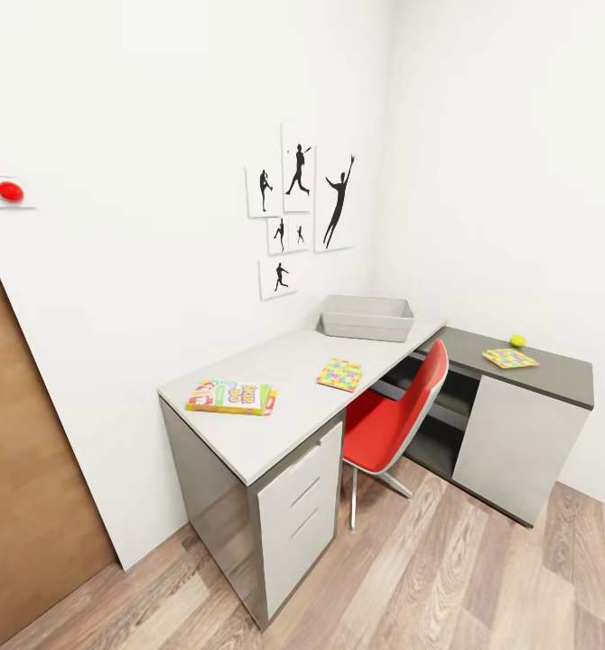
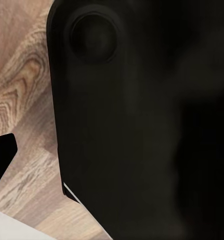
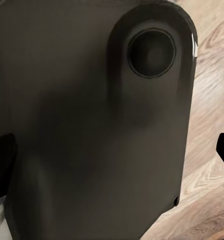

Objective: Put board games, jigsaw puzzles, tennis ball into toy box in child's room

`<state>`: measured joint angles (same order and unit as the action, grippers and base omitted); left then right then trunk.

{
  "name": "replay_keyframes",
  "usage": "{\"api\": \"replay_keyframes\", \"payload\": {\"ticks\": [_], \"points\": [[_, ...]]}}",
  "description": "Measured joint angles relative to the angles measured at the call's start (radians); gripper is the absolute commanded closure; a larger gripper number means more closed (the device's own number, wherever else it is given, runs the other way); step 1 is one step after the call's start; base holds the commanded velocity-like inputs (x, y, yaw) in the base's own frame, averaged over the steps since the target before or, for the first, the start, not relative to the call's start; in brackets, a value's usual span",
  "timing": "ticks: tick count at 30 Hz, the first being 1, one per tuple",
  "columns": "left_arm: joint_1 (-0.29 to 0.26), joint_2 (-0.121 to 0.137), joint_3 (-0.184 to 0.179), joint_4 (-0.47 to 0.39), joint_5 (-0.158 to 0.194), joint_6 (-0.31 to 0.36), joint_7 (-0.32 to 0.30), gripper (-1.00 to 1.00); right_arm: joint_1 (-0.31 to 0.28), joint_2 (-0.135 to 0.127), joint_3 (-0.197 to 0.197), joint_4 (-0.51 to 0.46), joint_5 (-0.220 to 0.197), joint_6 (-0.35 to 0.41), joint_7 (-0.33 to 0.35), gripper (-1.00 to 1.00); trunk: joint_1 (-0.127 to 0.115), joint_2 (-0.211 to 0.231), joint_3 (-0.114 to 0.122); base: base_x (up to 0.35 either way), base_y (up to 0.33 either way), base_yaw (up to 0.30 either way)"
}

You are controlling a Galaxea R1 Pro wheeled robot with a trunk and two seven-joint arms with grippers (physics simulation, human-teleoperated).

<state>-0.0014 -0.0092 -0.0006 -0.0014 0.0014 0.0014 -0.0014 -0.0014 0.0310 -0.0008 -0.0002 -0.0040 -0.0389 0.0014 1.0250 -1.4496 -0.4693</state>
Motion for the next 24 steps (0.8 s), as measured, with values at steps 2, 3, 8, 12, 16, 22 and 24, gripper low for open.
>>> {"api": "replay_keyframes", "payload": {"ticks": [2,3,8,12,16,22,24], "points": [[0.0,0.0,0.0,0.0,0.0,0.0,0.0,-1.0,0.0,-0.001,0.0,0.0,0.0,-0.011,0.0,-1.0,0.0,0.0,0.0,0.0,0.0,0.0],[0.0,0.0,0.0,0.0,0.0,0.0,0.0,-1.0,0.0,-0.001,0.0,0.0,0.0,-0.017,0.0,-1.0,0.0,0.0,0.0,0.0,0.0,0.0],[0.0,0.0,0.0,0.0,0.0,0.0,0.0,-1.0,0.0,-0.002,0.001,0.0,0.001,-0.045,0.0,-1.0,0.0,0.0,0.0,0.0,0.0,0.0],[0.0,0.0,0.004,0.0,0.002,0.001,0.0,-1.0,0.0,-0.001,0.0,0.0,-0.002,-0.067,0.0,-1.0,0.0,0.0,0.0,0.0,0.0,0.0],[0.0,-0.002,0.008,0.0,0.007,0.001,-0.001,-1.0,0.0,0.003,-0.001,0.0,-0.004,-0.09,0.001,-1.0,0.0,0.0,0.0,0.0,0.0,0.0],[0.0,-0.01,0.008,0.001,0.006,0.0,-0.002,-1.0,0.0,0.011,-0.001,0.0,-0.005,-0.102,0.001,-1.0,0.0,0.0,0.0,0.0,0.0,0.0],[0.0,-0.01,0.007,0.001,0.005,-0.001,-0.003,-1.0,0.0,0.01,-0.001,0.0,-0.005,-0.104,0.001,-1.0,0.0,0.0,0.0,0.0,0.0,0.0]]}}
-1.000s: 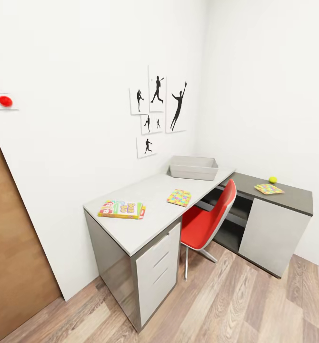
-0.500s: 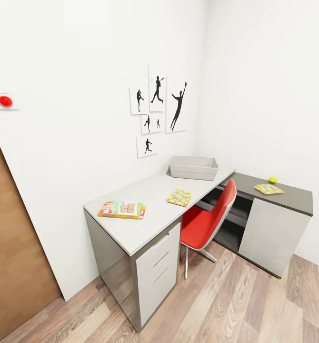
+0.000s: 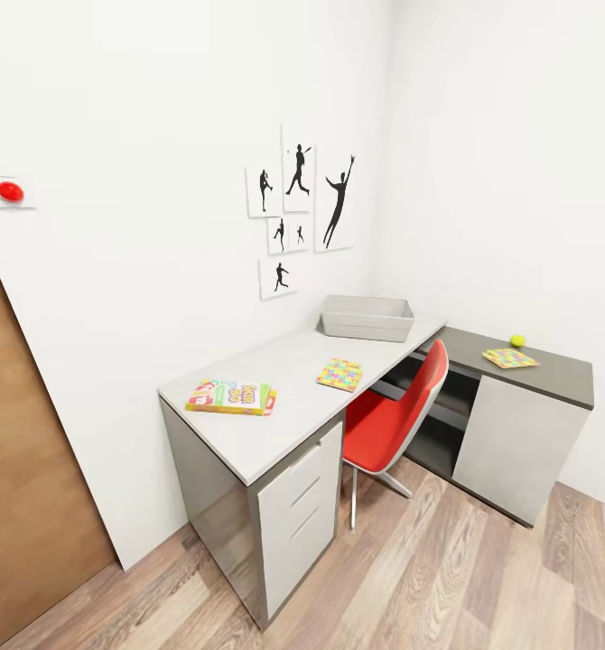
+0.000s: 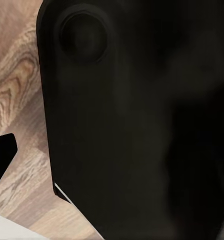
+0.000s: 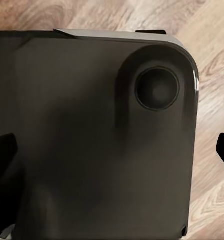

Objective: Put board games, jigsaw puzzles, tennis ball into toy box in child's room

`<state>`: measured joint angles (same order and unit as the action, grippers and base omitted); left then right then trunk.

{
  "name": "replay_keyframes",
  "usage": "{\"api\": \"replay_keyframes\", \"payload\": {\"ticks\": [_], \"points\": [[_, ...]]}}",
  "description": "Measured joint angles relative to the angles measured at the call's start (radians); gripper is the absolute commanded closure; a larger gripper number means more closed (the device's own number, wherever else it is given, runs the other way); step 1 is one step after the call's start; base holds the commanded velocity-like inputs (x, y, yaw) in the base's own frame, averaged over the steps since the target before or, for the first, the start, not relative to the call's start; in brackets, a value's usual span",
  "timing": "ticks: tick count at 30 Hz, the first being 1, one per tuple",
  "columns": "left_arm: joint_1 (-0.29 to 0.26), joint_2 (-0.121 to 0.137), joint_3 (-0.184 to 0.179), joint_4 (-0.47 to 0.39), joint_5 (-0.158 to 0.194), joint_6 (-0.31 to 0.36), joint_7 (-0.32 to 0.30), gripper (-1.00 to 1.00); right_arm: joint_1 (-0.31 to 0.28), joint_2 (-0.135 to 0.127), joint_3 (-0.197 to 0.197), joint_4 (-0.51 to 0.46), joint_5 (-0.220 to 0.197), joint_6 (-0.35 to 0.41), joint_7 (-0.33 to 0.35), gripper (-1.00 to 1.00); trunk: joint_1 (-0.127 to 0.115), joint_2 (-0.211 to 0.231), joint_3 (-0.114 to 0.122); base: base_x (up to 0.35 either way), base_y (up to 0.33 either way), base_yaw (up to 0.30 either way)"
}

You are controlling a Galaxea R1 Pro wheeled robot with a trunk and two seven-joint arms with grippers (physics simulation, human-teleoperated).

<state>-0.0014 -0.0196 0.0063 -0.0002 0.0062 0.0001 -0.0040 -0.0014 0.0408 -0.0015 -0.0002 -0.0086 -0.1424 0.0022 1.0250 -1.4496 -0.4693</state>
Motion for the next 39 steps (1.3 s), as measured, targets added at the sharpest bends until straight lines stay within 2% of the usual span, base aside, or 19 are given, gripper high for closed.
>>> {"api": "replay_keyframes", "payload": {"ticks": [5,11,21,28,31,34,35,39], "points": [[0.0,0.004,0.001,-0.001,0.001,-0.031,0.001,-1.0,0.0,-0.008,-0.001,0.0,-0.001,-0.001,0.0,-1.0,0.0,0.0,0.0,0.0,0.0,0.0],[0.0,0.009,0.0,-0.001,0.0,-0.046,0.001,-1.0,0.0,-0.005,-0.003,0.0,-0.001,0.0,-0.001,-1.0,0.0,0.0,0.0,0.0,0.0,0.0],[-0.001,0.011,-0.004,-0.008,-0.005,-0.046,0.002,-1.0,0.0,0.0,-0.001,0.0,-0.001,-0.003,0.0,-1.0,-0.038,0.07,0.031,0.0,0.0,0.0],[-0.004,0.012,-0.004,-0.1,-0.006,-0.036,0.002,-1.0,-0.003,-0.008,-0.005,-0.007,-0.004,0.001,0.001,-1.0,-0.065,0.119,0.054,0.0,0.0,0.0],[-0.008,0.012,-0.003,-0.17,-0.006,-0.013,0.007,-1.0,-0.029,-0.016,-0.013,-0.044,-0.028,0.01,0.002,-1.0,-0.077,0.14,0.063,0.0,0.0,0.0],[-0.026,0.012,-0.003,-0.212,-0.006,0.027,0.014,-1.0,-0.063,-0.022,-0.029,-0.078,-0.074,0.033,0.002,-1.0,-0.088,0.161,0.073,0.0,0.0,0.0],[-0.05,0.013,-0.003,-0.232,-0.006,0.062,0.019,-1.0,-0.089,-0.025,-0.042,-0.096,-0.115,0.065,0.002,-1.0,-0.092,0.168,0.076,0.0,0.0,0.0],[-0.123,0.016,-0.004,-0.255,-0.006,0.139,0.03,-1.0,-0.153,-0.034,-0.058,-0.117,-0.197,0.159,0.001,-1.0,-0.107,0.196,0.088,0.0,0.0,0.0]]}}
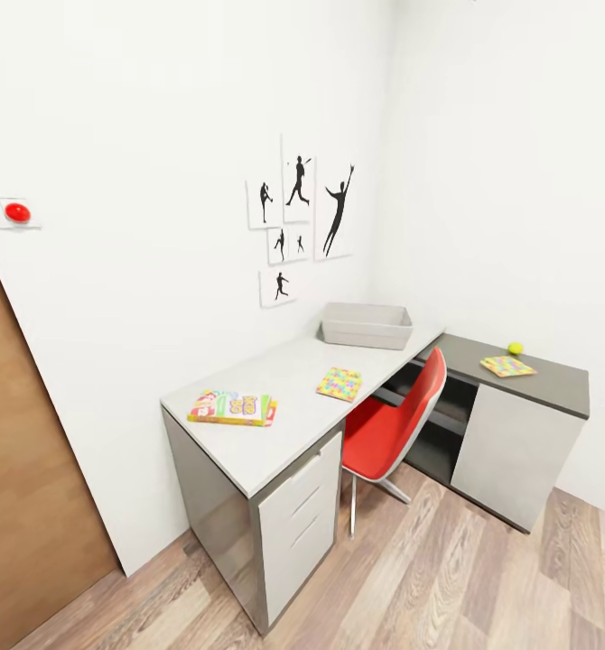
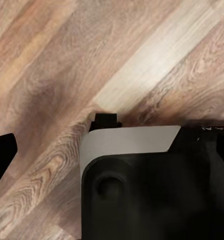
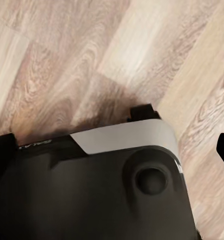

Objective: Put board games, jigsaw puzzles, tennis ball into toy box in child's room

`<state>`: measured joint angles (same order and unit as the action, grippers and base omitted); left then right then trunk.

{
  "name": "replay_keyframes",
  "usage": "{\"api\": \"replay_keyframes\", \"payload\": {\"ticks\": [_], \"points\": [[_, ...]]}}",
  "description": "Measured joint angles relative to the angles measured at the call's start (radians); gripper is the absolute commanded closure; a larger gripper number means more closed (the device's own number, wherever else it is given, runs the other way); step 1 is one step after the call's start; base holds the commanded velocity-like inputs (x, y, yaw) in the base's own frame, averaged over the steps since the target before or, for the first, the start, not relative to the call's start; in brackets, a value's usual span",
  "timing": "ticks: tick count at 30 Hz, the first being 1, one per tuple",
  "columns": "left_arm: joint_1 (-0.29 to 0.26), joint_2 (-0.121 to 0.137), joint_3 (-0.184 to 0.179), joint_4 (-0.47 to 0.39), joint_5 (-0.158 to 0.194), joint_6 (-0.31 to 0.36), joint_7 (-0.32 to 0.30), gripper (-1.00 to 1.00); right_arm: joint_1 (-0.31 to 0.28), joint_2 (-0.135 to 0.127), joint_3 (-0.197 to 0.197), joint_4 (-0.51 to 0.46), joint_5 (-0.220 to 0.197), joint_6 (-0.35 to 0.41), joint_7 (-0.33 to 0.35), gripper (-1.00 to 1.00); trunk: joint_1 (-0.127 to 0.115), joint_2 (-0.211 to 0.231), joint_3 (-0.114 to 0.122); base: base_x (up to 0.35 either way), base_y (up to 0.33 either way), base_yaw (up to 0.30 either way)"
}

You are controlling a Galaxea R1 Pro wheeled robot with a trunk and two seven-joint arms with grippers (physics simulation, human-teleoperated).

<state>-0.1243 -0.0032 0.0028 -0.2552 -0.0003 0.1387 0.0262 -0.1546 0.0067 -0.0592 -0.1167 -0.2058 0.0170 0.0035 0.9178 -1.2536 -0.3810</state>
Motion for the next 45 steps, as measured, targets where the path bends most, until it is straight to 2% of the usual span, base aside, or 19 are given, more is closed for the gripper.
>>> {"api": "replay_keyframes", "payload": {"ticks": [4,10,12,17,30,45], "points": [[-0.102,0.011,0.002,-0.011,0.001,0.061,0.007,-1.0,-0.088,-0.028,-0.009,-0.015,-0.064,0.124,-0.002,-1.0,-0.015,0.028,0.013,0.0,0.0,0.0],[-0.201,0.023,0.006,-0.015,0.006,0.086,0.01,-1.0,-0.194,-0.053,-0.024,-0.025,-0.093,0.218,-0.012,-1.0,-0.038,0.07,0.031,0.0,0.0,0.0],[-0.216,0.025,0.006,-0.015,0.007,0.088,0.01,-1.0,-0.213,-0.055,-0.03,-0.026,-0.095,0.228,-0.019,-1.0,-0.046,0.084,0.037,0.0,0.0,0.0],[-0.234,0.026,0.006,-0.01,0.007,0.082,0.01,-1.0,-0.233,-0.057,-0.038,-0.027,-0.097,0.232,-0.04,-1.0,-0.065,0.119,0.053,0.0,0.0,0.0],[-0.242,0.052,0.006,0.04,0.01,0.051,0.01,-1.0,-0.242,-0.06,-0.038,-0.029,-0.098,0.223,-0.054,-1.0,-0.115,0.21,0.094,0.0,0.0,0.0],[-0.242,0.051,0.001,0.047,0.007,0.021,0.009,-1.0,-0.241,-0.049,-0.037,-0.029,-0.097,0.221,-0.055,-1.0,-0.173,0.315,0.141,0.0,0.0,0.0]]}}
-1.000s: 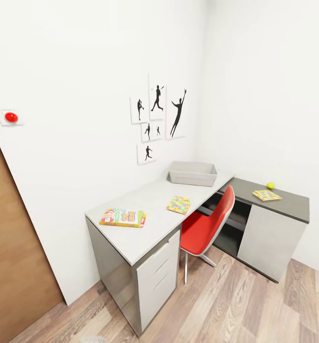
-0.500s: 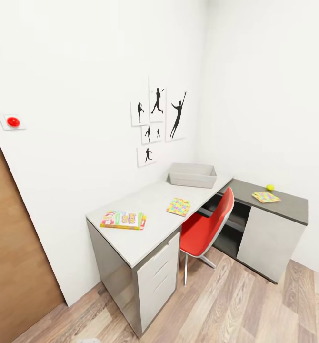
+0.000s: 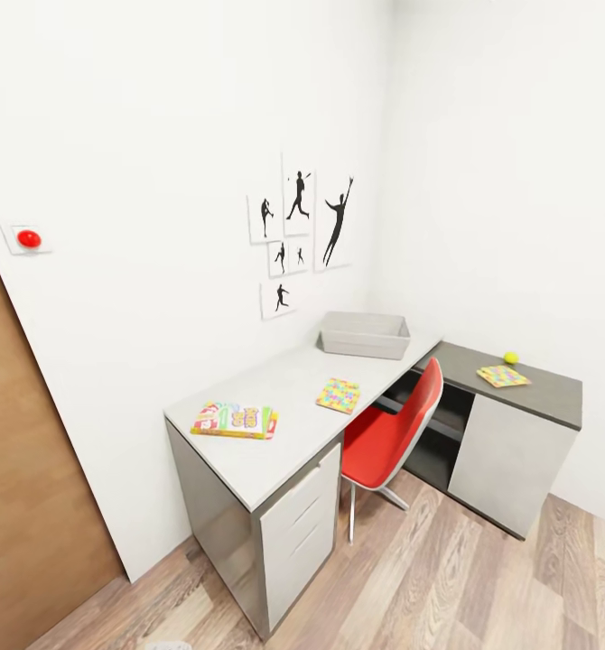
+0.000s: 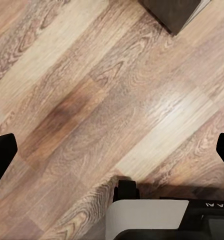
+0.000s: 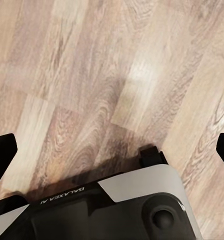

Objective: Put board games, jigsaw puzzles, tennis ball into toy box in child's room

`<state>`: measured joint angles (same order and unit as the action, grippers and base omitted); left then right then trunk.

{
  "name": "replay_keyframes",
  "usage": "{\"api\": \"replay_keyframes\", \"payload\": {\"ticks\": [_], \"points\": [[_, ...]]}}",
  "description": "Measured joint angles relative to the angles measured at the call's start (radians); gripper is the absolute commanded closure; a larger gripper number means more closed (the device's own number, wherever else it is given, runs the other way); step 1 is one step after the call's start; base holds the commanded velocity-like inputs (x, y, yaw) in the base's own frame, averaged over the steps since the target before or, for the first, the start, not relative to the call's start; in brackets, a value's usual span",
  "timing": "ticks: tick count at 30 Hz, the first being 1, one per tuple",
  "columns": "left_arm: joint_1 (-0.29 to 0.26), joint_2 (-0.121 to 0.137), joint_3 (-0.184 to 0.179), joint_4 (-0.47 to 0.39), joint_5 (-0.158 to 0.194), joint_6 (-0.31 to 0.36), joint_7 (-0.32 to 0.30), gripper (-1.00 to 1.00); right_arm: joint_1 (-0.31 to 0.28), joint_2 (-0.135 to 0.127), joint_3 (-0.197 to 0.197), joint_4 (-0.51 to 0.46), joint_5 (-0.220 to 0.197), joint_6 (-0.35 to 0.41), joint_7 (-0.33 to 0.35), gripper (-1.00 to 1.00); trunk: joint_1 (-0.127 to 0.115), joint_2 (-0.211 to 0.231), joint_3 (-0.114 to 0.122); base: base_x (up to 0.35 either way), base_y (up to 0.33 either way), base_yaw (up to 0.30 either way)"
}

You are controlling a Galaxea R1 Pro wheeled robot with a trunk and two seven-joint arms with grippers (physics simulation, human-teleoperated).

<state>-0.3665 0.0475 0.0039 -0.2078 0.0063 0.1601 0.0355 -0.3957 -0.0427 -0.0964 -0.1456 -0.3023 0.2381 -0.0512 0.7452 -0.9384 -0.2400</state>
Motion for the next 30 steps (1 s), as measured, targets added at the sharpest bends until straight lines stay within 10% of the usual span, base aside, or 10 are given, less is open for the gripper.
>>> {"api": "replay_keyframes", "payload": {"ticks": [30], "points": [[0.0,-0.002,-0.001,0.04,0.001,-0.085,-0.002,-1.0,0.0,-0.006,-0.003,0.0,-0.003,0.004,0.004,-1.0,-0.115,0.21,0.094,0.0,0.0,-0.213]]}}
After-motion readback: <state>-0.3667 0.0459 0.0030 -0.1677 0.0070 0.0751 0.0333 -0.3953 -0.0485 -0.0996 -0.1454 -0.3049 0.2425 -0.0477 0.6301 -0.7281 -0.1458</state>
